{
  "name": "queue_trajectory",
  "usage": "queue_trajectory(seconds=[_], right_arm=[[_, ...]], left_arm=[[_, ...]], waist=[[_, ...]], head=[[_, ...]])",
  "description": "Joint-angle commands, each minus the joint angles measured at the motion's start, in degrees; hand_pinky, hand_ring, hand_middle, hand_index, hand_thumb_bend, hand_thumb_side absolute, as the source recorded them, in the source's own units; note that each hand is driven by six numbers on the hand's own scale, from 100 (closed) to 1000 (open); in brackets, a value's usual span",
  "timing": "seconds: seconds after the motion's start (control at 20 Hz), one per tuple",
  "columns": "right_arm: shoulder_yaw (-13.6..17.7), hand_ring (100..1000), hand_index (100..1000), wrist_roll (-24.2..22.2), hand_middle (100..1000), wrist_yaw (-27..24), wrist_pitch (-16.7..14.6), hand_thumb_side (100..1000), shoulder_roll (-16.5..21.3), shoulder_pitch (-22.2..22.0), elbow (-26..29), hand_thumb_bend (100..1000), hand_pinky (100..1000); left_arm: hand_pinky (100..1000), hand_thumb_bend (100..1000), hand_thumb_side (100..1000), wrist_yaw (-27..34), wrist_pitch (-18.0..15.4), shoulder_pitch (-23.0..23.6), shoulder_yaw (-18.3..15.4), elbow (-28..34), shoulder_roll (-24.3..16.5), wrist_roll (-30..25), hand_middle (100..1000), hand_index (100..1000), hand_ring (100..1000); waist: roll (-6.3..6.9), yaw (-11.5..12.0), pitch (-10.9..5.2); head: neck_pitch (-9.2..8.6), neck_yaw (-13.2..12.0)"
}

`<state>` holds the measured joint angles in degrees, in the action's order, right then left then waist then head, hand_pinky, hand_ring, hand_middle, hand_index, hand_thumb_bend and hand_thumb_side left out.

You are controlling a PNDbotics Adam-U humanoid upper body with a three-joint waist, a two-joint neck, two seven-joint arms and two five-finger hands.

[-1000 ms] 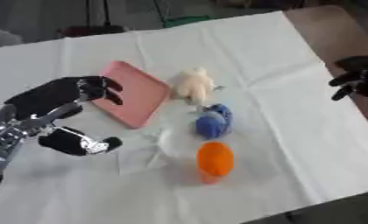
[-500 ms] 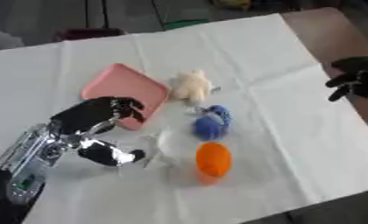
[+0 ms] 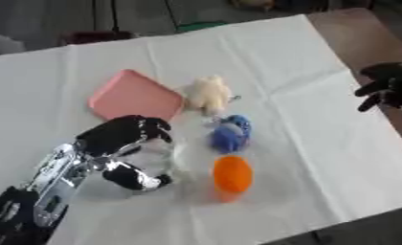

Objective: Pick up objects on the table and place them in the box.

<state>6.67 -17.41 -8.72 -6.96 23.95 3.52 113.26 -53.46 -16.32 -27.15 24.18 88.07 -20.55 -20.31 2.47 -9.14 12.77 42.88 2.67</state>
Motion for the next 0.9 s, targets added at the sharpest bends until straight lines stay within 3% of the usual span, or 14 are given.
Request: queue_trajectory(seconds=[0.05, 0.9], right_arm=[[0.28, 662, 742, -0.13, 760, -0.20, -0.13, 935, 1.06, 0.26, 1.33, 100, 538], [0.22, 661, 743, -0.20, 760, -0.11, -0.27, 937, 0.83, 0.16, 1.32, 100, 538]], left_arm=[[880, 553, 552, -1.63, -0.19, -0.37, -0.13, 0.05, 0.03, 1.00, 842, 830, 793], [887, 551, 538, -8.41, -0.61, -0.92, -0.68, -5.02, 2.82, 5.60, 845, 828, 798]], waist=[[-0.33, -0.08, -0.93], [-0.85, -0.25, -0.76]], head=[[0.18, 0.19], [0.22, 0.27]])
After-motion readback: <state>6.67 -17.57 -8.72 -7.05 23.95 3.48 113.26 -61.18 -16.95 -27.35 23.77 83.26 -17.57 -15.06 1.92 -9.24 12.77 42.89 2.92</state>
